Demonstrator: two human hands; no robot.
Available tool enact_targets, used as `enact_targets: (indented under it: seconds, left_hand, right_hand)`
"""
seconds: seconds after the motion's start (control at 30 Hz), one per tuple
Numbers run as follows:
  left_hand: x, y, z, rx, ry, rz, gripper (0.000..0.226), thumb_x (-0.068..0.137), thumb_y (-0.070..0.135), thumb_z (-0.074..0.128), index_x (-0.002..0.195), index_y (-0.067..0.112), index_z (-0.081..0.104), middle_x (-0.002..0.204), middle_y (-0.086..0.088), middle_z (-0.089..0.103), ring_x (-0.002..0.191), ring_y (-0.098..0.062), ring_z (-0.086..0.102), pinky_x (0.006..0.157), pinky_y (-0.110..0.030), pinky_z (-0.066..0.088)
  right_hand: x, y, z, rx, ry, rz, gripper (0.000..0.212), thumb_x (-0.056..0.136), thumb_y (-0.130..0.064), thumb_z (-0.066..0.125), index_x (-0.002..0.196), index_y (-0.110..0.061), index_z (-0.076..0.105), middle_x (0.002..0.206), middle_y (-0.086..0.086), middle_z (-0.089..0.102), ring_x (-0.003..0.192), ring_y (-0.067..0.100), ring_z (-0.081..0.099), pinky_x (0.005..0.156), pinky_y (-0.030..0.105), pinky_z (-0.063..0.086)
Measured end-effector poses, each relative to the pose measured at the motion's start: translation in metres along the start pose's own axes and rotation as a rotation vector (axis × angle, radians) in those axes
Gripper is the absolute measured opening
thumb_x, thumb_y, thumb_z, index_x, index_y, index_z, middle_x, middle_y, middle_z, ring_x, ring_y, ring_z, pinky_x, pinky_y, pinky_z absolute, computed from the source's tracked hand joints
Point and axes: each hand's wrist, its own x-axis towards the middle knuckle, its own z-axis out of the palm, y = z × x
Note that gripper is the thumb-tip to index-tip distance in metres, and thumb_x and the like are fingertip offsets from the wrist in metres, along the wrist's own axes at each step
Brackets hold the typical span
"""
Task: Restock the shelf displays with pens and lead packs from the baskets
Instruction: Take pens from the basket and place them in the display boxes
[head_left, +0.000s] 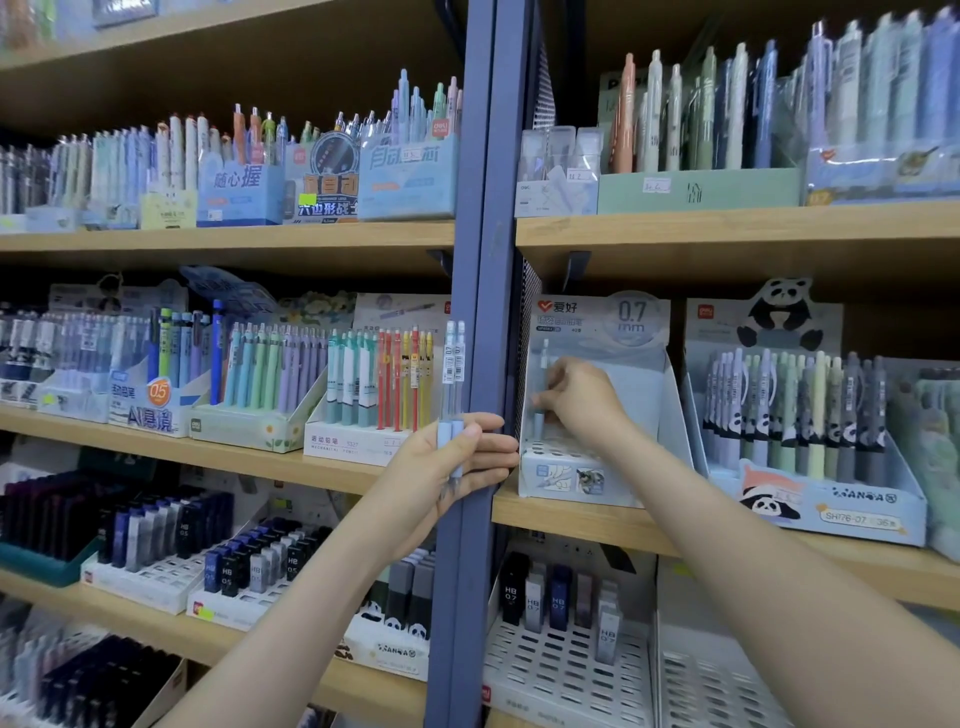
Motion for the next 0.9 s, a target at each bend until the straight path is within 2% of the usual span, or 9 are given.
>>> enact_targets:
  seconds: [0.07, 0.27, 0.37, 0.5, 0.57, 0.63, 0.73, 0.9]
  left_hand:
    - [-0.001, 0.000, 0.000, -0.008, 0.000, 0.000, 0.024, 0.100, 0.014, 0.043, 0.113, 0.002, 0.060, 0.095, -0.014, 0.072, 0.091, -0.023, 0.071, 0.075, -0.026, 0.057]
    - [-0.003, 0.001, 0.000, 0.008, -0.003, -0.005, 0.024, 0.100, 0.013, 0.043, 0.113, 0.003, 0.060, 0.094, -0.013, 0.073, 0.091, -0.023, 0.071, 0.074, -0.025, 0.057]
    - [-0.004, 0.000, 0.000, 0.014, -0.016, -0.010, 0.024, 0.100, 0.013, 0.043, 0.113, 0.003, 0.060, 0.093, -0.013, 0.073, 0.090, -0.022, 0.071, 0.075, -0.025, 0.058]
    - [-0.005, 0.000, 0.001, 0.015, -0.032, -0.011, 0.023, 0.100, 0.013, 0.042, 0.110, 0.003, 0.060, 0.088, -0.011, 0.073, 0.084, -0.020, 0.071, 0.074, -0.026, 0.058]
    - [-0.005, 0.000, 0.002, 0.026, -0.039, -0.007, 0.023, 0.100, 0.013, 0.042, 0.109, 0.004, 0.061, 0.087, -0.010, 0.072, 0.080, -0.018, 0.071, 0.073, -0.025, 0.058]
    - [-0.005, -0.001, 0.004, 0.025, -0.041, 0.002, 0.023, 0.100, 0.014, 0.042, 0.109, 0.005, 0.061, 0.087, -0.010, 0.072, 0.078, -0.017, 0.070, 0.072, -0.025, 0.058]
    - [-0.006, -0.001, 0.006, 0.025, -0.037, 0.007, 0.023, 0.101, 0.014, 0.042, 0.110, 0.005, 0.062, 0.087, -0.011, 0.072, 0.078, -0.017, 0.070, 0.072, -0.025, 0.058]
    - [-0.008, 0.001, 0.006, 0.029, -0.038, 0.007, 0.024, 0.101, 0.014, 0.042, 0.112, 0.006, 0.061, 0.088, -0.010, 0.072, 0.079, -0.017, 0.070, 0.072, -0.025, 0.057]
  right_hand:
    - [-0.002, 0.003, 0.000, 0.001, 0.028, -0.007, 0.024, 0.081, -0.009, 0.071, 0.075, -0.014, 0.049, 0.074, 0.008, 0.060, 0.066, 0.022, 0.053, 0.062, 0.029, 0.041]
    - [-0.005, 0.004, -0.001, -0.161, -0.052, 0.001, 0.009, 0.089, -0.018, 0.065, 0.085, -0.011, 0.062, 0.086, 0.007, 0.065, 0.073, 0.022, 0.061, 0.069, 0.031, 0.050]
    - [-0.008, 0.005, -0.008, -0.209, -0.034, -0.024, 0.008, 0.092, -0.012, 0.056, 0.089, -0.012, 0.064, 0.086, 0.005, 0.062, 0.072, 0.023, 0.057, 0.058, 0.028, 0.043]
    - [-0.015, 0.001, -0.020, -0.144, 0.009, -0.091, 0.016, 0.092, -0.008, 0.052, 0.093, -0.017, 0.065, 0.083, -0.002, 0.059, 0.080, 0.016, 0.055, 0.056, 0.018, 0.035]
    - [-0.018, -0.001, -0.022, -0.158, -0.020, -0.110, 0.024, 0.095, -0.007, 0.048, 0.107, -0.016, 0.066, 0.099, 0.001, 0.063, 0.095, 0.017, 0.057, 0.064, 0.017, 0.037]
    - [-0.019, -0.001, -0.021, -0.184, -0.063, -0.108, 0.034, 0.097, -0.006, 0.042, 0.125, -0.014, 0.060, 0.122, 0.005, 0.062, 0.113, 0.020, 0.055, 0.080, 0.021, 0.039]
    - [-0.025, 0.000, -0.016, -0.166, -0.137, -0.115, 0.046, 0.096, 0.001, 0.037, 0.137, -0.015, 0.050, 0.133, 0.009, 0.057, 0.123, 0.021, 0.052, 0.096, 0.022, 0.037]
    - [-0.029, 0.003, -0.014, -0.180, -0.156, -0.154, 0.050, 0.092, 0.005, 0.035, 0.130, -0.019, 0.057, 0.133, 0.006, 0.057, 0.120, 0.020, 0.054, 0.090, 0.022, 0.043]
